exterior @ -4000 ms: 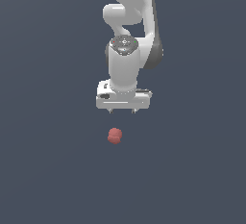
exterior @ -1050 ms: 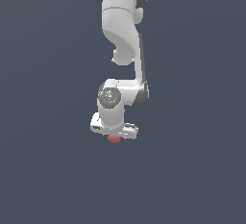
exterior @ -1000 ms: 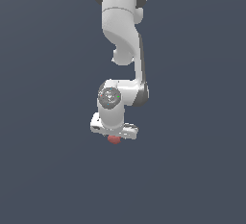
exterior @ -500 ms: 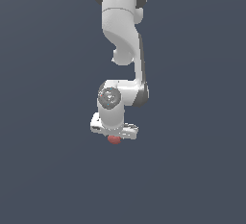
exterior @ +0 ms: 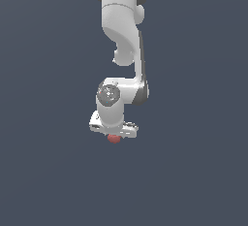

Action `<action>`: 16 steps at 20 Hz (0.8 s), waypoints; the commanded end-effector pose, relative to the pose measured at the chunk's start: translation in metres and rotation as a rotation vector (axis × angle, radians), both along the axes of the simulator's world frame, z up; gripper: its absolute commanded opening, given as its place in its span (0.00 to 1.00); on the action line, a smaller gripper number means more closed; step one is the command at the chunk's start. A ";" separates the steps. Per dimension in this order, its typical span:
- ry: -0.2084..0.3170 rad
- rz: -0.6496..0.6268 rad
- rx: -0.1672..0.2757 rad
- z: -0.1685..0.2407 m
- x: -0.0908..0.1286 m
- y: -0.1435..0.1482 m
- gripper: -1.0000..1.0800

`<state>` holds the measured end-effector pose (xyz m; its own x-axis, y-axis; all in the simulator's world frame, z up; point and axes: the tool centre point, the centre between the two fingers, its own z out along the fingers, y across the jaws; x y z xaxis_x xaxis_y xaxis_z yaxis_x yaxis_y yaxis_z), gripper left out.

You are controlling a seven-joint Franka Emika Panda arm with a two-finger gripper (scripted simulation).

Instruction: Pick up the object and move it to a goal position.

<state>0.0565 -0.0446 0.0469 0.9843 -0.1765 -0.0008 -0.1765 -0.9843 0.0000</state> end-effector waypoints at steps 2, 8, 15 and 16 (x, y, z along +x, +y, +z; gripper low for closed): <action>-0.001 0.000 0.000 0.009 -0.008 -0.007 0.00; -0.001 -0.001 0.000 0.033 -0.032 -0.027 0.00; -0.001 -0.001 0.001 0.074 -0.072 -0.060 0.00; -0.001 -0.001 0.001 0.080 -0.077 -0.064 0.00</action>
<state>-0.0116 -0.1018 0.1178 0.9841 -0.1774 -0.0003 -0.1774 -0.9841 -0.0007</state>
